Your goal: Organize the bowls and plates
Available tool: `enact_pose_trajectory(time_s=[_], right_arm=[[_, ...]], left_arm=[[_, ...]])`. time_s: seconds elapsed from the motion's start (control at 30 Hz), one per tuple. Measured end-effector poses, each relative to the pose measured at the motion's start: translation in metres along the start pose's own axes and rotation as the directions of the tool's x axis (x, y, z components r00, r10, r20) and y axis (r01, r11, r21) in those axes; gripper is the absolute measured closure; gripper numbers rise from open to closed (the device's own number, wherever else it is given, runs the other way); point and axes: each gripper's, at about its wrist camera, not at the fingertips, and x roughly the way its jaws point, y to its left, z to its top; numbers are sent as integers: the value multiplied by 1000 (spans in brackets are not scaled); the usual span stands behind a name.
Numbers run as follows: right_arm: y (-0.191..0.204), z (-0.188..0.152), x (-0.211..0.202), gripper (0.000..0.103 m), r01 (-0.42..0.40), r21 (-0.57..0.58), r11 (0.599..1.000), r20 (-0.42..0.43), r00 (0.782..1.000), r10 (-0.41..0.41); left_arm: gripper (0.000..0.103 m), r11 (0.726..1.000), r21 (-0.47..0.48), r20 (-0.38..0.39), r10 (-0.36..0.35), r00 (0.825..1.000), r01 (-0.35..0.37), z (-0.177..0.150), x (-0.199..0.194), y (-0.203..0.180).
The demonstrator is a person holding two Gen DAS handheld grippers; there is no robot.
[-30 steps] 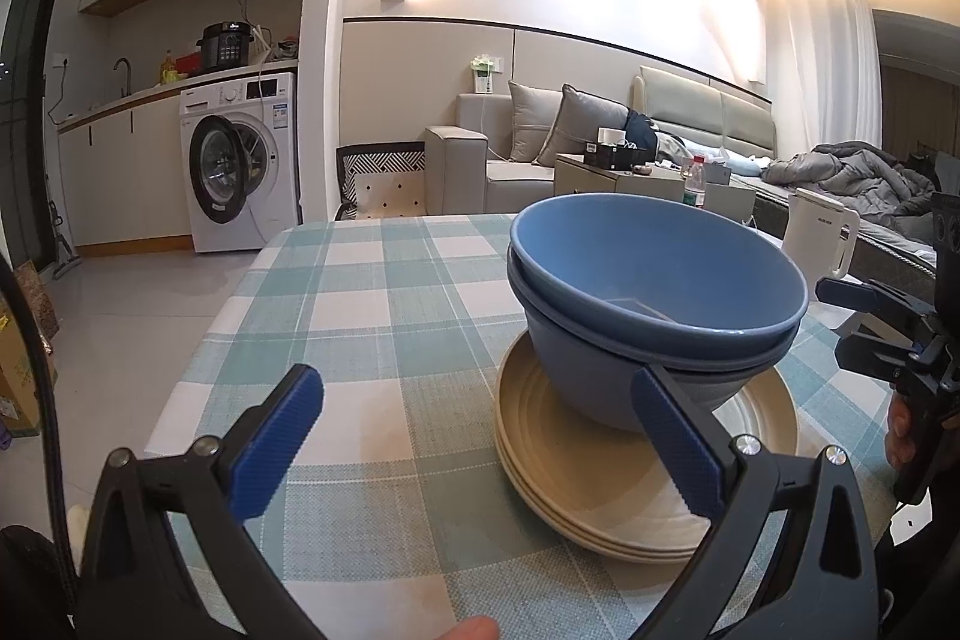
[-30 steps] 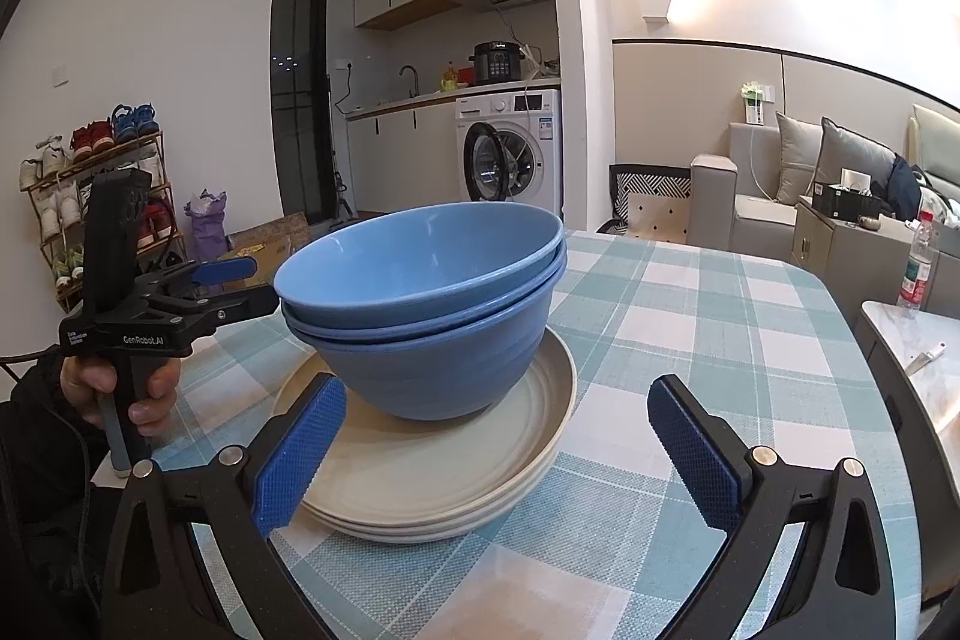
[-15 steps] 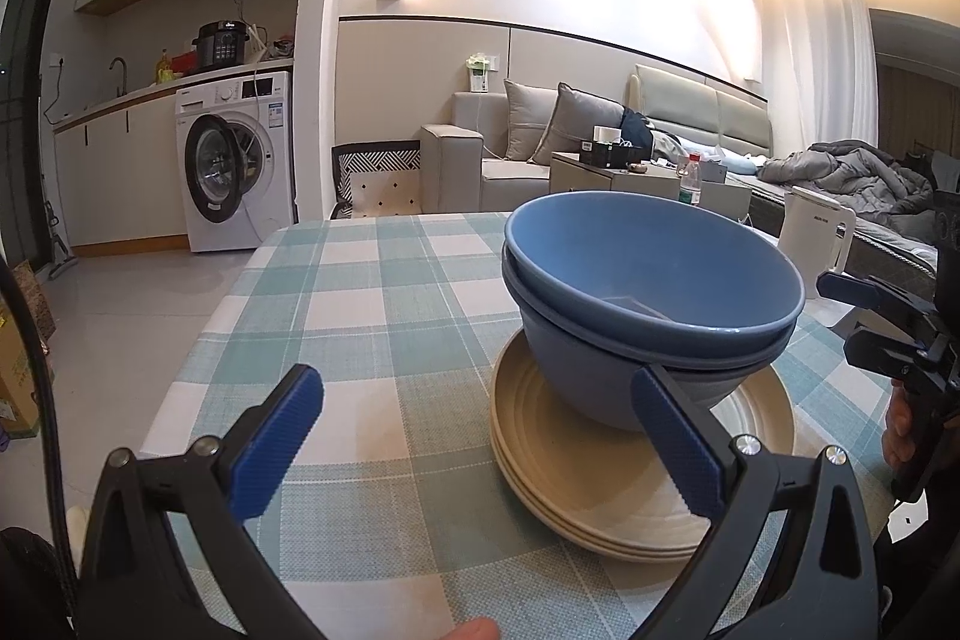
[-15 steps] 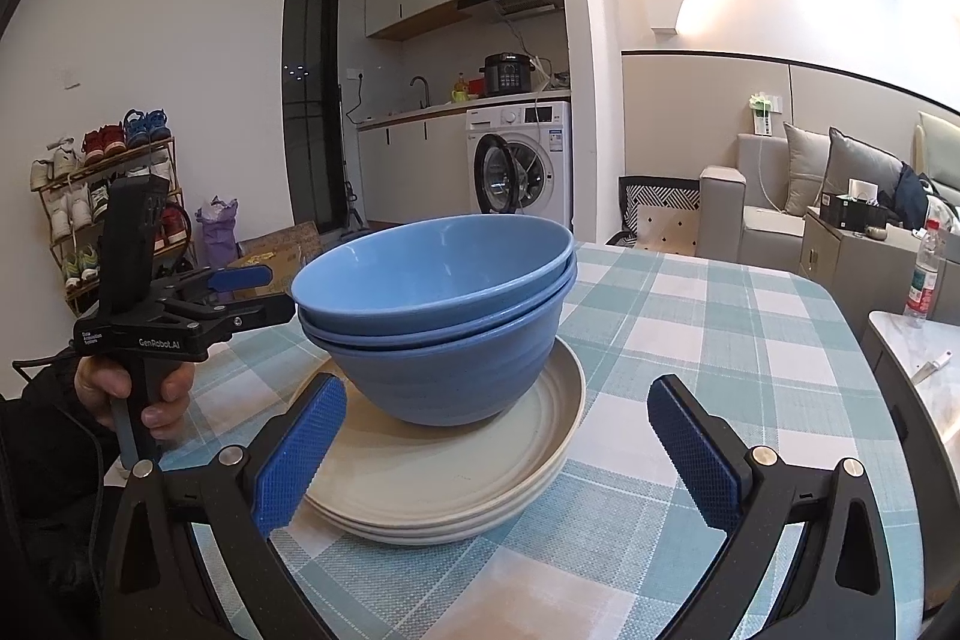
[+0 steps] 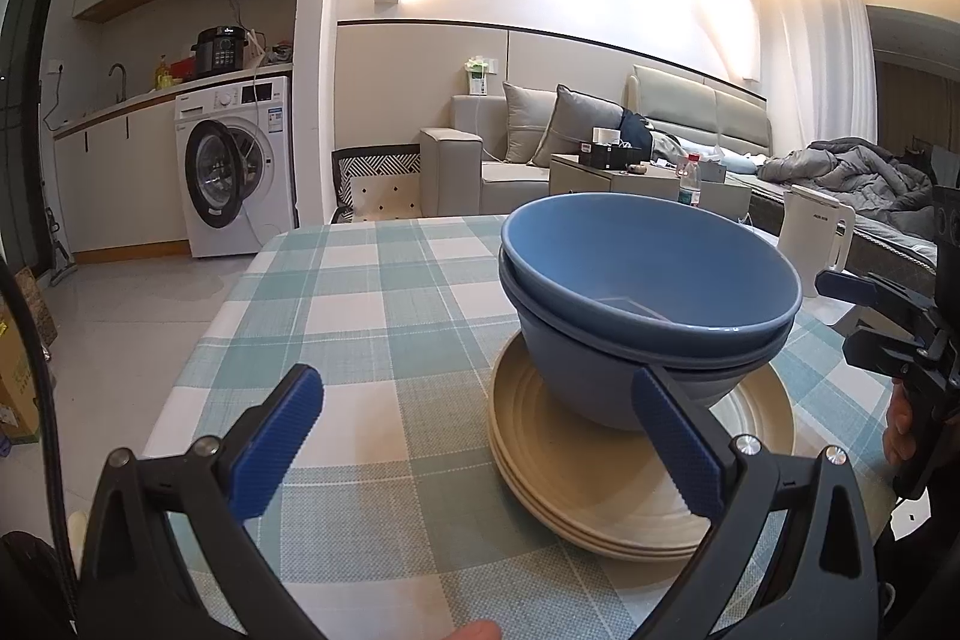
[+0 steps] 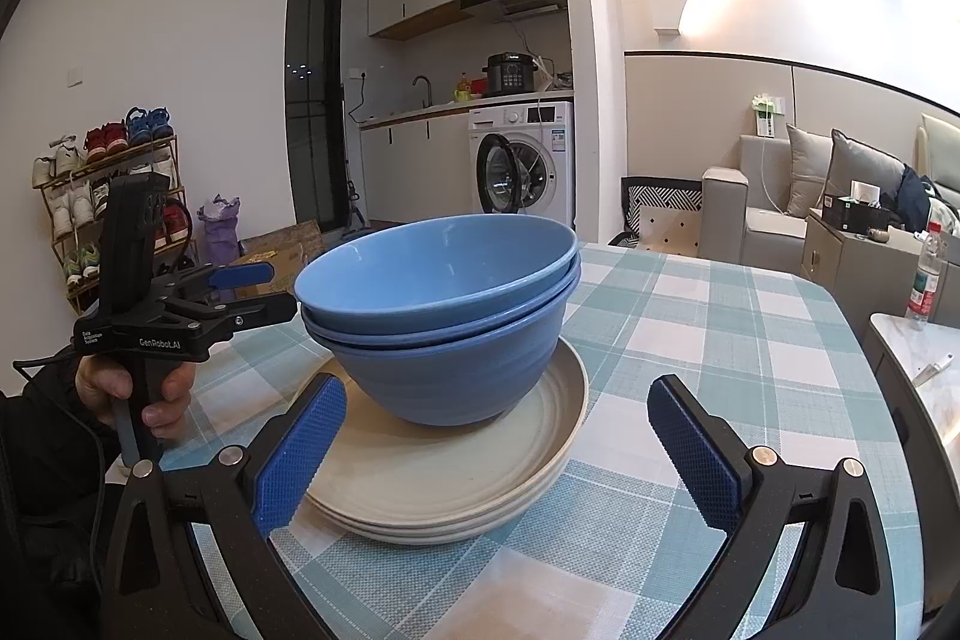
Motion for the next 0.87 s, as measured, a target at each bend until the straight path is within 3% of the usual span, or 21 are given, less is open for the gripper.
enact_pose_trajectory(time_s=[0.87], right_arm=[[0, 0, 0, 1, 0, 0, 1000, 0, 1000, 0]], left_arm=[[0, 1000, 10, 11, -2, 1000, 2, 0, -2, -2]])
